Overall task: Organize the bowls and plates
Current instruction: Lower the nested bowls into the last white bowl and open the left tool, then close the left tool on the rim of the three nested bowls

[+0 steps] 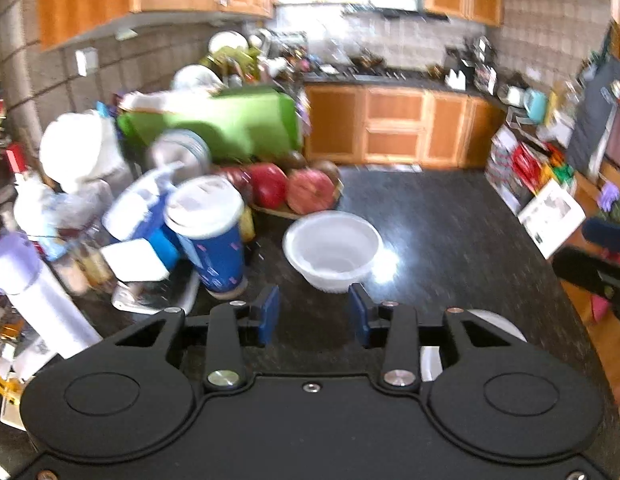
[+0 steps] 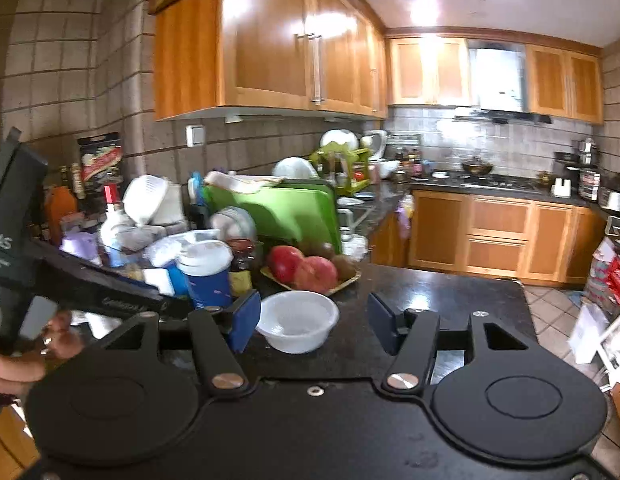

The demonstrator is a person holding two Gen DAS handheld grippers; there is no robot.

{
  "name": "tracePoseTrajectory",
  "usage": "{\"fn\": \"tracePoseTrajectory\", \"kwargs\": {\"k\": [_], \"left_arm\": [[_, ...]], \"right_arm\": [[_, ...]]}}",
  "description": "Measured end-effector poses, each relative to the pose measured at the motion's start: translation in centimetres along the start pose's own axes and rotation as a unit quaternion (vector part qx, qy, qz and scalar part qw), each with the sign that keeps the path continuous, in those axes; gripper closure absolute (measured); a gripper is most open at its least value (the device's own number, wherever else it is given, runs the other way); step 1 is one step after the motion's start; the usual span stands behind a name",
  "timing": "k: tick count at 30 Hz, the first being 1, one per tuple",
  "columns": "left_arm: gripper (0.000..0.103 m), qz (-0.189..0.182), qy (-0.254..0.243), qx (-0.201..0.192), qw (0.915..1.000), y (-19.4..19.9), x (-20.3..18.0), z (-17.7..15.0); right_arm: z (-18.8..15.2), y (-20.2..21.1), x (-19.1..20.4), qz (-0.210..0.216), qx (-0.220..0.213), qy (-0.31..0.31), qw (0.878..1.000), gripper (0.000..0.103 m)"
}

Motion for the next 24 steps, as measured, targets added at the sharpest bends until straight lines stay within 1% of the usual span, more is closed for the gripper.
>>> {"fn": "tracePoseTrajectory", "kwargs": {"k": [2,4,7,10,12,17,21,24], "left_arm": [[0.054,0.013,0.005,-0.011,0.9998,0.2,0.5,0.6],[0.054,0.02,0.008,-0.013,0.9997,0.2,0.9,1.2],[0.054,0.014,0.011,-0.002,0.9998,-0.3,1.6,1.8],[0.054,0.002,0.018,0.011,0.9998,-0.8,2.0,2.3],[0.054,0.001,0.016,0.016,0.9998,-1.2,2.1,2.4],[0.054,-0.006,0.011,0.032,0.9994,-2.4,1.9,2.5],[0.054,-0.004,0.005,0.043,0.9991,-3.7,1.7,2.9],[0.054,-0.006,0.0,0.053,0.9986,-5.0,1.6,3.3]], "right_arm": [[1.0,-0.1,0.4,0.016,0.002,0.001,1.0,0.042],[1.8,-0.1,0.7,0.027,0.002,0.009,1.0,0.042],[2.9,-0.9,1.1,0.04,0.012,0.014,0.999,0.044],[3.8,-2.1,0.9,0.063,0.037,-0.003,0.997,0.045],[4.3,-3.6,0.5,0.073,0.066,-0.021,0.995,0.045],[4.6,-6.6,-0.7,0.069,0.101,-0.058,0.991,0.045],[4.8,-9.0,-1.6,0.054,0.113,-0.087,0.988,0.045],[5.0,-10.5,-2.1,0.045,0.116,-0.096,0.988,0.045]]}}
Point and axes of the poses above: each gripper's, at about its wrist camera, not at the fingertips, and y roughly against the way its jaws point, x to its left, z to its top, the point moved 1 cm from there along -y, roughly the way its jaws point, and after that the axes turned 4 degrees about -y, right-handed, at the moved point
